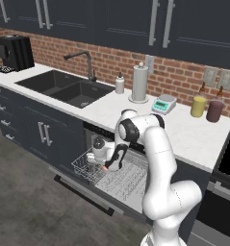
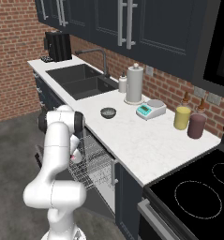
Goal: Pick up the cup and bowl from the counter, place them in the dishwasher, and close the dishwasher door.
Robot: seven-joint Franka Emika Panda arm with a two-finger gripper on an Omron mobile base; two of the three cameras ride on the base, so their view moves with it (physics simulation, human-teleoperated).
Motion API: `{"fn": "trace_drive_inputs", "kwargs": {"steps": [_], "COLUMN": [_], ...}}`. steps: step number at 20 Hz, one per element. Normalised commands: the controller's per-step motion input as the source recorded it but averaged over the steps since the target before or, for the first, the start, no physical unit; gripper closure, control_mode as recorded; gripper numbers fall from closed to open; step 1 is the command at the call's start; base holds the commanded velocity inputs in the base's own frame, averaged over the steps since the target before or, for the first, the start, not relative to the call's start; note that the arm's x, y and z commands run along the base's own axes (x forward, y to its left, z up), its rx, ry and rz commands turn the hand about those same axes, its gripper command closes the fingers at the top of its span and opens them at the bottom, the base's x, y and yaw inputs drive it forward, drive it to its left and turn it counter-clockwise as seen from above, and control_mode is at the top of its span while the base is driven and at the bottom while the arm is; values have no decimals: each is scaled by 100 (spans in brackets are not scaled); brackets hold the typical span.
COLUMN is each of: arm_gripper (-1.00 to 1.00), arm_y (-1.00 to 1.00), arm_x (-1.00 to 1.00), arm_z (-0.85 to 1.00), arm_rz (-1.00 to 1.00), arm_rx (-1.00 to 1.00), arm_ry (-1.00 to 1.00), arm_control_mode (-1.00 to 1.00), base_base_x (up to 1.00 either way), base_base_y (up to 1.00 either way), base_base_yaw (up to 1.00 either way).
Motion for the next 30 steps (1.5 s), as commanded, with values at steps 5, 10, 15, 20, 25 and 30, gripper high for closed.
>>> {"fn": "trace_drive_inputs", "kwargs": {"steps": [5,10,15,20,25,30], "arm_gripper": [100,100,100,100,-100,-100], "arm_y": [0,0,0,0,0,0], "arm_x": [8,4,-4,0,0,0], "arm_z": [-15,-23,-8,-9,-10,-1], "arm_rz": [-4,-2,-2,-1,0,0], "arm_rx": [0,-1,0,0,0,0], "arm_ry": [0,-7,-1,0,0,0], "arm_control_mode": [-100,-100,-100,-100,-100,-100], "base_base_x": [0,0,0,0,0,0], "base_base_y": [0,0,0,0,0,0], "base_base_yaw": [0,0,0,0,0,0]}}
